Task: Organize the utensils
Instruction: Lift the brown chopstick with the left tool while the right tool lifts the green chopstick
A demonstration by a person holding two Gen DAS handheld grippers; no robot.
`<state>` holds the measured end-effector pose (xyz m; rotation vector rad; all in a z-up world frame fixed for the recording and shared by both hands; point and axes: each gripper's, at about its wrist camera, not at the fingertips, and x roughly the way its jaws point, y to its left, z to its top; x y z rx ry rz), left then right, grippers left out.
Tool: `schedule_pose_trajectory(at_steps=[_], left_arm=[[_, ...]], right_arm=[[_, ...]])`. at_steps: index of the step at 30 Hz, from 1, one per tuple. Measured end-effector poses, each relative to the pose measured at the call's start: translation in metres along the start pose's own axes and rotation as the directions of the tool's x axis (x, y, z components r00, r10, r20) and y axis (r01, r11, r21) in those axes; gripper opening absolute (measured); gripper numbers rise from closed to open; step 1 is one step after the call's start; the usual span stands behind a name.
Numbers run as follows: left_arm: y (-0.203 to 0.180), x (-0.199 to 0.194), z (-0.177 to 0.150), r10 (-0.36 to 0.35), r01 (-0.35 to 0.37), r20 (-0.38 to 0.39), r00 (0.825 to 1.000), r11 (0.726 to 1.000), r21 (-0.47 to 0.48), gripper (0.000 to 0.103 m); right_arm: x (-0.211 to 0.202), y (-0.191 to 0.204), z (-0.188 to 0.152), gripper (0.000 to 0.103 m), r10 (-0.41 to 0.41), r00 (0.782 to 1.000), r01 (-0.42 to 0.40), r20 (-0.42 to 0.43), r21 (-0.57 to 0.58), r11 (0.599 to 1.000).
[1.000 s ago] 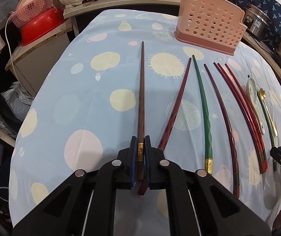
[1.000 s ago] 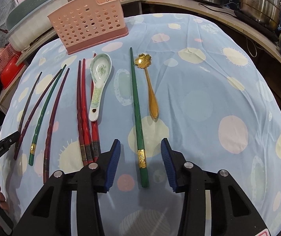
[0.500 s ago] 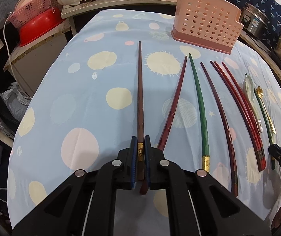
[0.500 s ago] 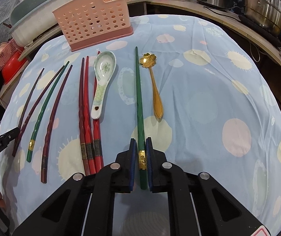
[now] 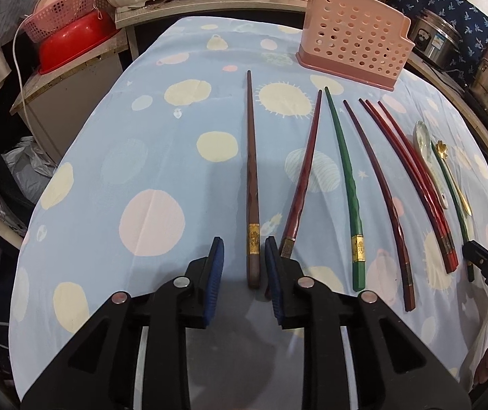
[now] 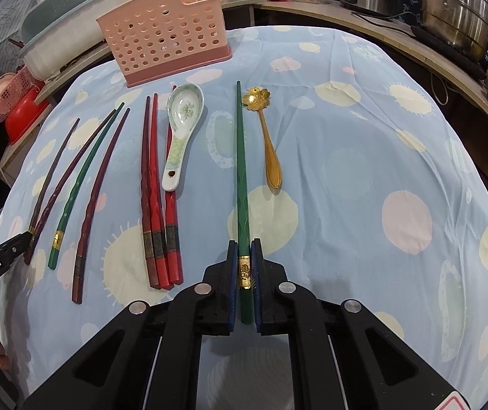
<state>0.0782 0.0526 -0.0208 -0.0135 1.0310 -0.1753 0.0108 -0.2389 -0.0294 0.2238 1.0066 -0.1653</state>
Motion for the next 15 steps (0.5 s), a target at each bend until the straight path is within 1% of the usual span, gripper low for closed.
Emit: schedule_pose_trajectory(at_steps=[1, 2, 3, 4, 10, 15], left_arm=[[-0.001, 0.000, 0.001, 0.003, -0.003, 0.001, 1.000, 1.000, 0.004, 0.023], [-0.002, 0.001, 0.001, -0.004, 0.004, 0.000, 1.000, 1.000, 0.006, 0.019], [-0.002, 0.001, 0.001, -0.015, 0.015, -0.004, 1.000, 1.000, 0.010, 0.010], [-0.003, 0.002, 0.001, -0.022, 0.022, -0.010, 1.000, 1.000, 0.015, 0.007], [-0.006, -0.003, -0.001, -0.052, 0.052, -0.012, 0.999, 0.998, 0.022, 0.007], [-0.004, -0.021, 0.000, -0.062, 0.062, 0.014, 0.998, 0.998, 0.010, 0.007]], right_arm=[[0.000, 0.000, 0.000, 0.007, 0.001, 1.000, -0.001, 0.001, 0.001, 1.000], [0.000, 0.000, 0.000, 0.007, 0.002, 1.000, -0.002, 0.002, 0.000, 1.000], [0.000, 0.000, -0.001, 0.007, 0.000, 1.000, 0.000, 0.004, -0.002, 1.000], [0.000, 0.001, -0.001, 0.007, 0.000, 1.000, 0.000, 0.005, -0.005, 1.000], [-0.005, -0.001, -0.003, 0.007, 0.024, 1.000, -0.024, -0.003, 0.007, 1.000], [-0.023, 0.000, -0.006, 0.007, 0.033, 0.999, -0.033, 0.020, 0.002, 0.999]])
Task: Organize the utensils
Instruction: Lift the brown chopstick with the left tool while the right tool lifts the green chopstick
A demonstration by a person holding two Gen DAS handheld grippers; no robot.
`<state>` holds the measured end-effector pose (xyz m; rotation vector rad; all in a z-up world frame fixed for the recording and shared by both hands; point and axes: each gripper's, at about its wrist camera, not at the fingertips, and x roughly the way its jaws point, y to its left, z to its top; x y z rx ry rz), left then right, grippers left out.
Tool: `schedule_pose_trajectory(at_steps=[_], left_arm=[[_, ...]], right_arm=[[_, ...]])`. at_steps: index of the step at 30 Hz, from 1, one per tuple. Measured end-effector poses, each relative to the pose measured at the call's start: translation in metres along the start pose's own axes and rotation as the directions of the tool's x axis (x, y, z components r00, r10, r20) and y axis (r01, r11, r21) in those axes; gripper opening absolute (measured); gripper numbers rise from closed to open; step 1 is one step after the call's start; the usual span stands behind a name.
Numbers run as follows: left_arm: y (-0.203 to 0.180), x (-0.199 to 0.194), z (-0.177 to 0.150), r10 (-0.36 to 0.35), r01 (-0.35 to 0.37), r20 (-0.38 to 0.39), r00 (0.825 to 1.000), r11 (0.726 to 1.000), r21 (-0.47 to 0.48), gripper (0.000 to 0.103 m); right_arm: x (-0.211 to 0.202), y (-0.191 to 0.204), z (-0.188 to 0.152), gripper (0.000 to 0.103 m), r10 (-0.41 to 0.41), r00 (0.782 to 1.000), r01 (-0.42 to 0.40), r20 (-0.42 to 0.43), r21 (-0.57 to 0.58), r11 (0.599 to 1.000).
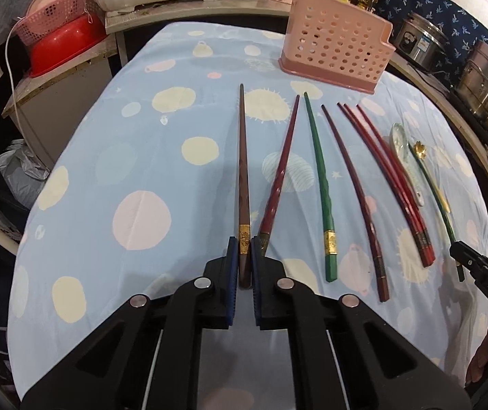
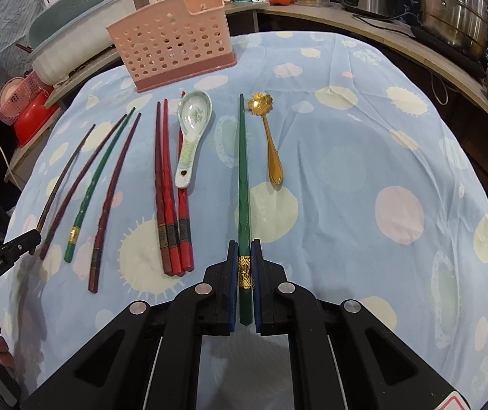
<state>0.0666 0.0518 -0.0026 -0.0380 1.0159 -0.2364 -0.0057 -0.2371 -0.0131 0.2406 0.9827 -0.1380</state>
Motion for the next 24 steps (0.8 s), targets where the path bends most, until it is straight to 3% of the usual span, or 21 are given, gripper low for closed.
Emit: schedule_pose_trajectory(at_steps=[12, 24], left_arm=[[-0.009, -0.071, 0.023, -0.022, 0.022, 0.130, 0.991, 1.000, -0.001, 0.007], [-0.040, -0.119, 0.105, -0.065, 0.051, 0.249, 0.966, 0.997, 0.065, 0.007]], right_arm=[[-0.078, 0.005, 0.021, 0.007, 0.058, 0.987, -0.059, 0.149, -0.001, 0.998], [-0.134, 0.007, 0.094, 0.007, 0.102, 0.951, -0.093, 0.292, -0.045, 0.995]])
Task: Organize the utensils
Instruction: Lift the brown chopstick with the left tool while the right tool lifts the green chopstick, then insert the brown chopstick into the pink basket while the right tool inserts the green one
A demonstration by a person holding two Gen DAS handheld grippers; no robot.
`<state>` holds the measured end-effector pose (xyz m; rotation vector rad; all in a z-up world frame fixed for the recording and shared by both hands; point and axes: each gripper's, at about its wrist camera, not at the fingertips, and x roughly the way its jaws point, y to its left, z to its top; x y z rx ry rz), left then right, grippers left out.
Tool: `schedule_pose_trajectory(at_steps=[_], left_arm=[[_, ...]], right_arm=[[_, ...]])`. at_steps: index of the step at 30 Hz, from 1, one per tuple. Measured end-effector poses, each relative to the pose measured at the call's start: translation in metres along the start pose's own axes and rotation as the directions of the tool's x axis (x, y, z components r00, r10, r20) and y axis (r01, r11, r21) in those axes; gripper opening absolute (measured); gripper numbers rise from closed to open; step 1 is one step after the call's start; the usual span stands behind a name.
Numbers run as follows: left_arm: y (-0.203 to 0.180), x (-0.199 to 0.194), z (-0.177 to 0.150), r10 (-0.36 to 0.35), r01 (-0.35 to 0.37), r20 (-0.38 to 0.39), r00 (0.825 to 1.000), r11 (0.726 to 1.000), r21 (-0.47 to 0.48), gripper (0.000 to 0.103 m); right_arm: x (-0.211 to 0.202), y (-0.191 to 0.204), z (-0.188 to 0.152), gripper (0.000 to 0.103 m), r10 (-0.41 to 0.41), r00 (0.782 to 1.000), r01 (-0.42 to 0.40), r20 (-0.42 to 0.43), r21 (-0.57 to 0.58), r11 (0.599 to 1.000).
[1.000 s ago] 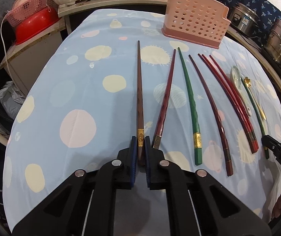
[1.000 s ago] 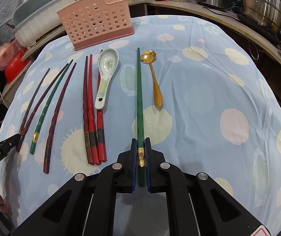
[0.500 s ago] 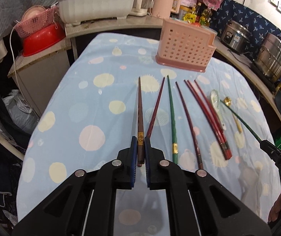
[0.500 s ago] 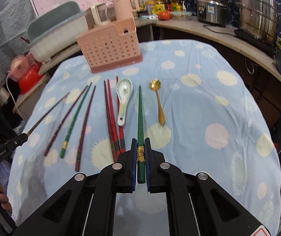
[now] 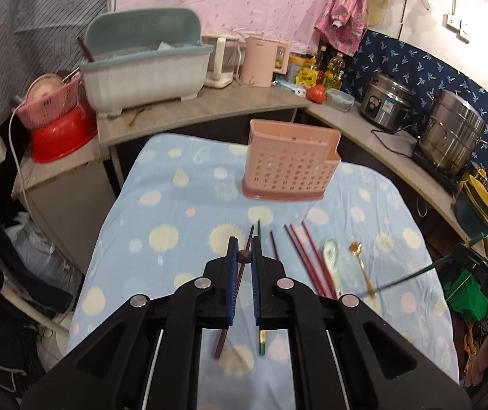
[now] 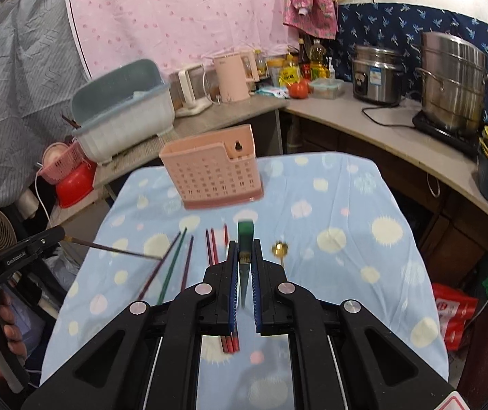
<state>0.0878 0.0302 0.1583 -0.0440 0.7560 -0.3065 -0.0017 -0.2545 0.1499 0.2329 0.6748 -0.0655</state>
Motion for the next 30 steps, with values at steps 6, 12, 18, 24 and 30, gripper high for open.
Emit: schedule_pose_trajectory(at_steps=[6, 12, 18, 24, 30], left_arm=[[-0.020, 0.002, 0.063, -0.039, 0.036, 0.059, 0.997, 0.998, 0.041, 0.007], [-0.046, -0.001, 0.141, -0.040, 0.023, 0.180, 0.983, 0.995, 0.097, 0.007], [-0.059, 0.000, 0.209, -0.046, 0.020, 0.283, 0.958, 0.995, 0.096, 0.007], [-0.061, 0.013, 0.255, -0.061, 0.033, 0.356, 0.933, 0.996, 0.083, 0.007], [-0.057, 0.065, 0.250, -0.069, 0.045, 0.329, 0.942, 0.996, 0.080, 0.007]], right_arm=[[0.005, 0.002, 0.056, 0.007, 0.026, 0.998, -0.025, 0.064, -0.014, 1.000], [0.015, 0.013, 0.122, 0.007, 0.024, 0.987, -0.016, 0.158, -0.050, 0.999], [0.040, 0.027, 0.181, 0.007, 0.020, 0.973, -0.004, 0.231, -0.067, 0.998], [0.074, 0.030, 0.219, 0.007, 0.036, 0.968, -0.026, 0.248, -0.042, 0.999], [0.128, 0.027, 0.219, 0.007, 0.048, 0.978, -0.041, 0.205, -0.040, 0.998]])
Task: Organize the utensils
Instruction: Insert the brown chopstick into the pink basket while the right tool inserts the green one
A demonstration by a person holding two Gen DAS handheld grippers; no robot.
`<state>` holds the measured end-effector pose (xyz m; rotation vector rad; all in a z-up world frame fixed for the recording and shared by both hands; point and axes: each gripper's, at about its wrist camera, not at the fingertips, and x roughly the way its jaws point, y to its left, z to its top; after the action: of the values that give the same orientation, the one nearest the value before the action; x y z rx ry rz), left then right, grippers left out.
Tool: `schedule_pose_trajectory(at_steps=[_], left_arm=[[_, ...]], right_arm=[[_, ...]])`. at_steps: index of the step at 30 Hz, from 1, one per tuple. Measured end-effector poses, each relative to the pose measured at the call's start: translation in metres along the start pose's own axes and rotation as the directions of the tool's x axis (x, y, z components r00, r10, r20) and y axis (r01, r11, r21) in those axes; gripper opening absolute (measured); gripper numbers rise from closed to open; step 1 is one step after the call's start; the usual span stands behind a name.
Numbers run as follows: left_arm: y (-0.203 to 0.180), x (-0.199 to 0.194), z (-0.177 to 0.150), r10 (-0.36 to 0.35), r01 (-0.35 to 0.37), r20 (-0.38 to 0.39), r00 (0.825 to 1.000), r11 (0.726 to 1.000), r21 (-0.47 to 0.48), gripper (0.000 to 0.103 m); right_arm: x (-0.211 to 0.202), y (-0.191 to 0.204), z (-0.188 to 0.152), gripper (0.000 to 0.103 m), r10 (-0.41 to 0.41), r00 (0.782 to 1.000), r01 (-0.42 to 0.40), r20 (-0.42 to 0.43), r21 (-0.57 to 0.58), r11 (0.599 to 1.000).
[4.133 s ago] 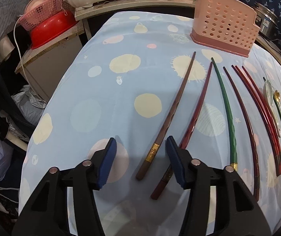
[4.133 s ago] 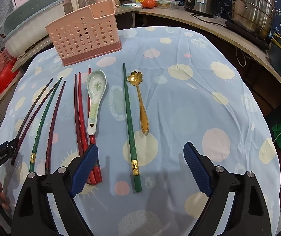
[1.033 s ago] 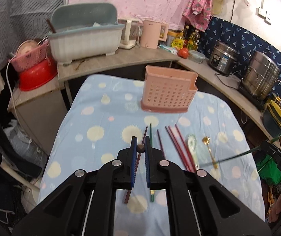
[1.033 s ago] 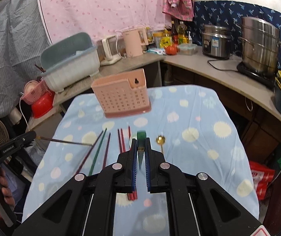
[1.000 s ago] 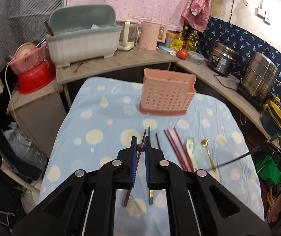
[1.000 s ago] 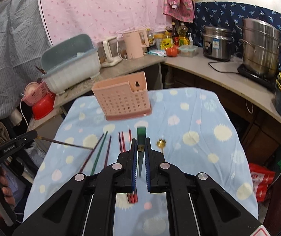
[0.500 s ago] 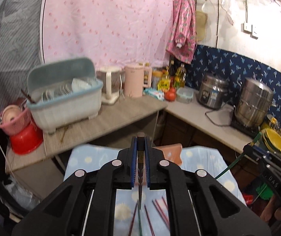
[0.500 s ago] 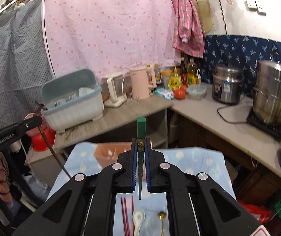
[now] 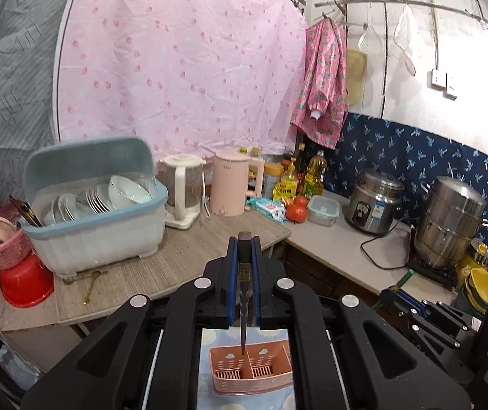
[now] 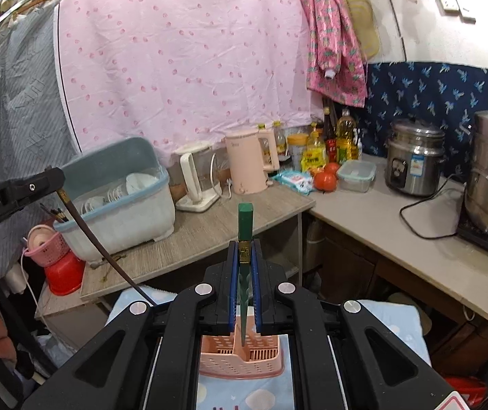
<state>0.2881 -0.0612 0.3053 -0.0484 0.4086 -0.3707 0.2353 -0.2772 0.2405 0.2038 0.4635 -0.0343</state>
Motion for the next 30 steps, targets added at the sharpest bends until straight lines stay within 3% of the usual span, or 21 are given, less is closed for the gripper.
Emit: schedule_pose_trajectory(at_steps=[6, 13, 14, 16, 17, 21, 30], left_arm=[[0.010, 0.048, -0.054, 0.035, -0.035, -0.116, 0.993, 0.999, 0.005, 0.007], [0.018, 0.070, -0.093, 0.085, -0.083, -0.203, 0.976, 0.996, 0.020, 0.008], [0.019, 0.069, -0.097, 0.096, -0.095, -0.204, 0.974, 0.995, 0.017, 0.012], [0.022, 0.067, -0.101, 0.132, -0.133, -0.204, 0.970, 0.991, 0.010, 0.041], [0.023, 0.064, -0.103, 0.152, -0.153, -0.193, 0.969, 0.988, 0.006, 0.058], [0.020, 0.052, -0.111, 0.192, -0.190, -0.187, 0.964, 0.981, 0.029, 0.063], [0.008, 0.022, -0.132, 0.205, -0.196, -0.216, 0.955, 0.979, 0.064, 0.063]], right_arm=[[0.039, -0.007, -0.030, 0.007, -0.018, 0.996, 0.017, -0.086, -0.010, 1.000], [0.053, -0.021, -0.051, 0.011, -0.075, 0.989, 0.072, -0.126, -0.027, 0.997], [0.052, -0.022, -0.051, 0.015, -0.081, 0.989, 0.078, -0.121, -0.030, 0.996], [0.046, -0.024, -0.053, 0.040, -0.105, 0.989, 0.102, -0.101, -0.037, 0.994], [0.042, -0.024, -0.053, 0.046, -0.113, 0.990, 0.110, -0.088, -0.038, 0.993], [0.023, -0.022, -0.055, 0.054, -0.130, 0.990, 0.128, -0.048, -0.046, 0.991], [-0.016, -0.014, -0.077, 0.055, -0.097, 0.994, 0.094, -0.057, -0.040, 0.995]])
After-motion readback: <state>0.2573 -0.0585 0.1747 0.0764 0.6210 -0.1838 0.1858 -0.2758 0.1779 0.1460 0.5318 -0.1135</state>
